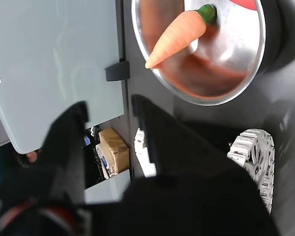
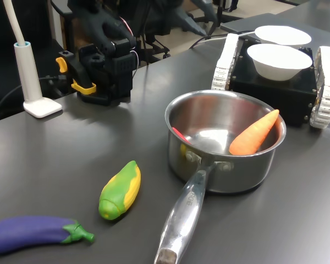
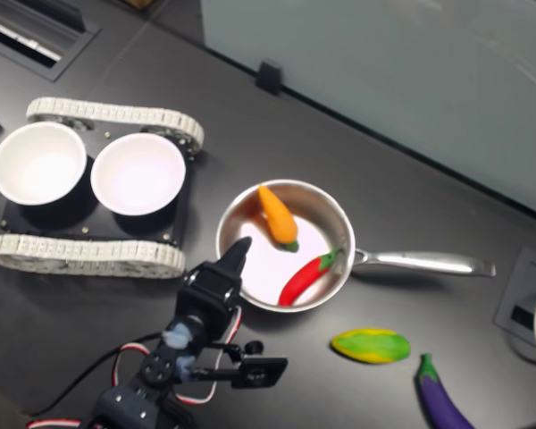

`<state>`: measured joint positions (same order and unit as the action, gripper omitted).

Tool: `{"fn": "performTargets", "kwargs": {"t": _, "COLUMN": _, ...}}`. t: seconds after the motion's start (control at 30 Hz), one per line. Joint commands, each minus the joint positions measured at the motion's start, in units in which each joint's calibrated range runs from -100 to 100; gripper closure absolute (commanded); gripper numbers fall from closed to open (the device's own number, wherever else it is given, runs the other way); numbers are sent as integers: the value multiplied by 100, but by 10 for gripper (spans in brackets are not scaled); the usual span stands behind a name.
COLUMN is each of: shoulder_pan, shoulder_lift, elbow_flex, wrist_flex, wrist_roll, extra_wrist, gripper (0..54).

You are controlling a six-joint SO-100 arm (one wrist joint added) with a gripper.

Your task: Pick up the carrot and place them in the pan

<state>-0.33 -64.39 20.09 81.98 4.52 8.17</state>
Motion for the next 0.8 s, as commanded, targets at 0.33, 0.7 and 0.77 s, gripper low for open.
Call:
{"fn": "performTargets", "kwargs": {"t": 0.33, "shoulder_pan": -689, "shoulder_lift": -1916, "elbow_flex": 313, "wrist_flex": 506, "wrist_roll": -166, "extra_wrist": 6, "gripper": 536}}
{"fn": "performTargets", "kwargs": {"t": 0.7, "shoulder_pan": -609, "shoulder_lift": -2903, "elbow_flex": 1803, "wrist_flex": 668, "wrist_roll": -166, "extra_wrist": 6, "gripper": 536}}
{"fn": "performTargets", "kwargs": {"t": 0.77, "shoulder_pan": -529, "shoulder_lift": -3021, "elbow_flex": 2112, "wrist_flex": 676, "wrist_roll": -166, "extra_wrist": 6, "gripper": 536}}
